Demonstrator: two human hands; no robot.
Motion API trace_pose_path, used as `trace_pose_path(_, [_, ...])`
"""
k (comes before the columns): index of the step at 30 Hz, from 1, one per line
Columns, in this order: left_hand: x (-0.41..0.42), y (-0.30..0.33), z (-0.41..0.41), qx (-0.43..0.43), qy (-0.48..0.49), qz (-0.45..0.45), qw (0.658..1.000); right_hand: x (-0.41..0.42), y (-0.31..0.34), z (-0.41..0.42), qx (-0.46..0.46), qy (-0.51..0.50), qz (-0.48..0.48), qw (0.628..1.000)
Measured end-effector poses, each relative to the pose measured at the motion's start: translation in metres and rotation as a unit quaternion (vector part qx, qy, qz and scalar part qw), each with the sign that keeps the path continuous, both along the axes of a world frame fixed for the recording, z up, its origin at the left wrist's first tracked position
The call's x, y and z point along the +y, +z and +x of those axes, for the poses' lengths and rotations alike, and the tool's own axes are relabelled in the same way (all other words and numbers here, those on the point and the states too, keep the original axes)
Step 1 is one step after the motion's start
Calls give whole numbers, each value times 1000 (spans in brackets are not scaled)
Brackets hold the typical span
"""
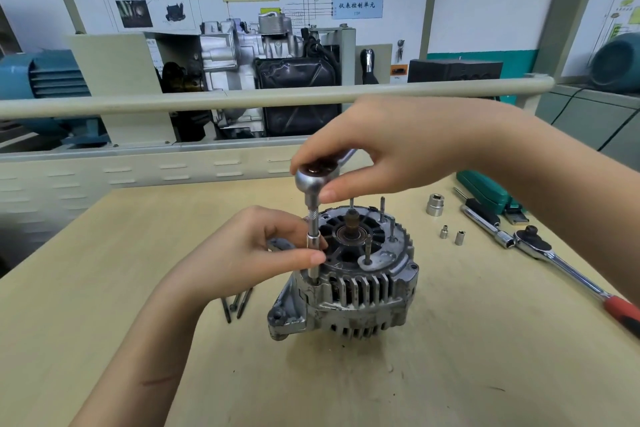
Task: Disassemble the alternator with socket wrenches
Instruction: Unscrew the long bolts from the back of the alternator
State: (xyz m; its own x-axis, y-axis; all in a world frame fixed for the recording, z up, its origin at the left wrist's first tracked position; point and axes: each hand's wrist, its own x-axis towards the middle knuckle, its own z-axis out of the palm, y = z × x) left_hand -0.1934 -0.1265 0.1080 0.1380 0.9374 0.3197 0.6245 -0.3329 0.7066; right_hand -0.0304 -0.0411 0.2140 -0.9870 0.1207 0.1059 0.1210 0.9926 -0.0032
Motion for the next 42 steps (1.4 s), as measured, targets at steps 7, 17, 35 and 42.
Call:
trace_pose_path(7, [4, -4, 5, 27, 76, 46, 996, -8, -2, -4, 29, -38, 107, 993])
trace_pose_path(17, [0, 0, 7, 122, 38, -34, 991, -10, -5, -5, 31, -41, 102, 993])
trace_pose_path(35, [-1, -3, 5, 108, 28, 29, 993, -8, 2, 6, 85, -33, 73, 993])
trace_pose_path(42, [-6, 9, -10, -127, 78, 118, 982, -3, 16, 24, 218, -55, 24, 974])
